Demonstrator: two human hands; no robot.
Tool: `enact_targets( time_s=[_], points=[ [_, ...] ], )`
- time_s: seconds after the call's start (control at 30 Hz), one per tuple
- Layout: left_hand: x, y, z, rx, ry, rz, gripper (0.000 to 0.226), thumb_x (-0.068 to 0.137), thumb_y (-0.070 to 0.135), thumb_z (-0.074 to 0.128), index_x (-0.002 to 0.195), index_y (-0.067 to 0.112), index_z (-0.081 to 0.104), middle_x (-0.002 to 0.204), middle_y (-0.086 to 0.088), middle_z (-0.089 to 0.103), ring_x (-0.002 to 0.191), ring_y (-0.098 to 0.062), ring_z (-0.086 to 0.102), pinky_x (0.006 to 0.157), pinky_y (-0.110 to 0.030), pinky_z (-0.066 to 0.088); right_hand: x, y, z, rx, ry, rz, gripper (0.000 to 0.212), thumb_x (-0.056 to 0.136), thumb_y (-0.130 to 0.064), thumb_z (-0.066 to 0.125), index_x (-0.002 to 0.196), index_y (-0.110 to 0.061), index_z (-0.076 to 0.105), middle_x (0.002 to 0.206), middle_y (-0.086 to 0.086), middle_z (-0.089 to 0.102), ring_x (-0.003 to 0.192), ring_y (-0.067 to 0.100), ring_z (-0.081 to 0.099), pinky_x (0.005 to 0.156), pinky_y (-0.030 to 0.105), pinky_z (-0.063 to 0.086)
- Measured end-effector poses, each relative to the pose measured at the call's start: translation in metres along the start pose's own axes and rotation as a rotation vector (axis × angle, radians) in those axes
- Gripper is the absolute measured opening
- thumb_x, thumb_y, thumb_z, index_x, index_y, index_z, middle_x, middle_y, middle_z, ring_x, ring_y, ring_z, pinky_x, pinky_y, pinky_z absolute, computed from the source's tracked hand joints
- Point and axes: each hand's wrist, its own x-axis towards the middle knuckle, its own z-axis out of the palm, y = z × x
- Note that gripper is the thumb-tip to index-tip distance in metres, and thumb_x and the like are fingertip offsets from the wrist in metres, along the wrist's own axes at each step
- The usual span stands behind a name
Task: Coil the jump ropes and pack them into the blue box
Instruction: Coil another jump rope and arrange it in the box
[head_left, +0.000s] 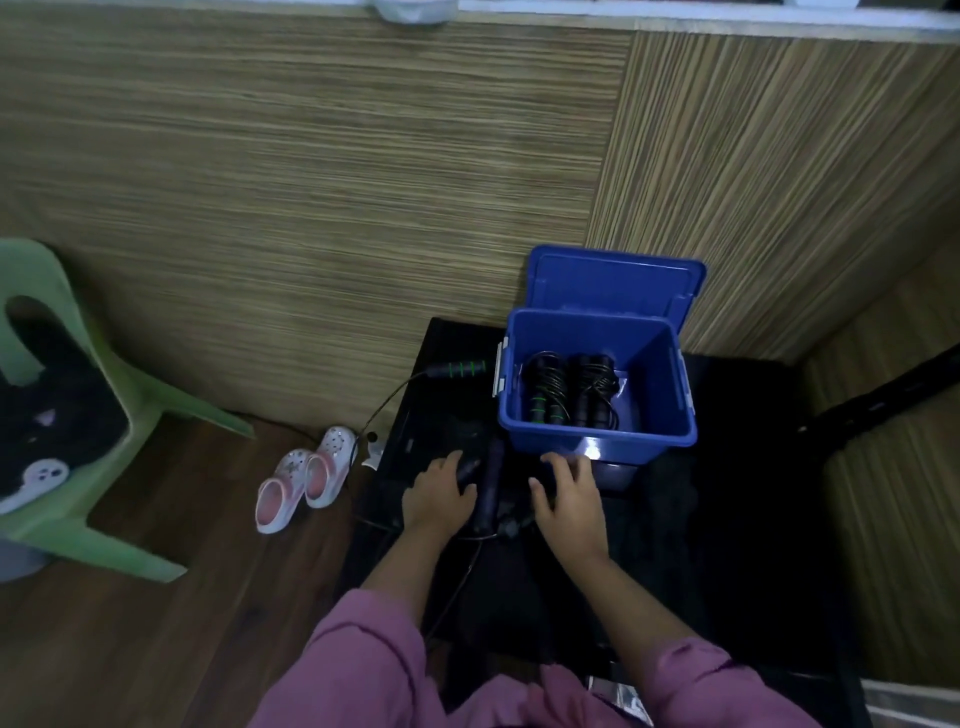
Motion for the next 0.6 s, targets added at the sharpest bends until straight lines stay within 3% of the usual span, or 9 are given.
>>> enact_targets(
  time_s=[0.13,0.23,0.47,0.6],
  points=[
    [0.005,-0.001,0.0,0.102,-0.029,0.03,0.057,0.094,0.037,0.049,0.147,0.027,0.03,0.147,-0.003,0.04,0.126,-0.026,0.046,0.097,-0.04,0.042,-0.002,0.003,0.015,0.011,-0.203,0.225,0.044,0.089,-0.029,0.063,0.129,-0.013,0.052,0.131,0.015,0.033,0.11,0.032,0.05,0.1,0.038,0.044],
    [0.014,-0.005,-0.004,0.051,-0.025,0.043,0.054,0.095,0.036,0.049,0.146,0.024,0.033,0.144,-0.005,0.044,0.125,-0.027,0.048,0.095,-0.041,0.045,0.001,0.004,0.024,0.033,-0.231,0.283,0.046,0.088,-0.028,0.065,0.13,-0.013,0.053,0.142,0.021,0.022,0.119,0.035,0.047,0.107,0.035,0.038],
    [0.075,0.004,-0.03,0.053,0.048,0.145,0.056,0.094,0.027,0.049,0.146,0.017,0.033,0.147,-0.008,0.037,0.125,-0.033,0.044,0.095,-0.047,0.045,0.012,-0.004,0.03,0.04,-0.2,0.479,0.051,0.087,-0.033,0.066,0.131,-0.013,0.049,0.138,0.016,0.023,0.104,0.036,0.056,0.097,0.036,0.047],
    [0.119,0.014,-0.045,0.152,-0.007,0.152,0.064,0.092,0.023,0.051,0.15,0.023,0.023,0.154,-0.008,0.023,0.135,-0.033,0.031,0.101,-0.053,0.04,0.019,-0.005,0.033,0.078,-0.214,0.58,0.05,0.085,-0.035,0.068,0.127,-0.015,0.051,0.132,0.015,0.027,0.095,0.034,0.057,0.093,0.035,0.049]
  ],
)
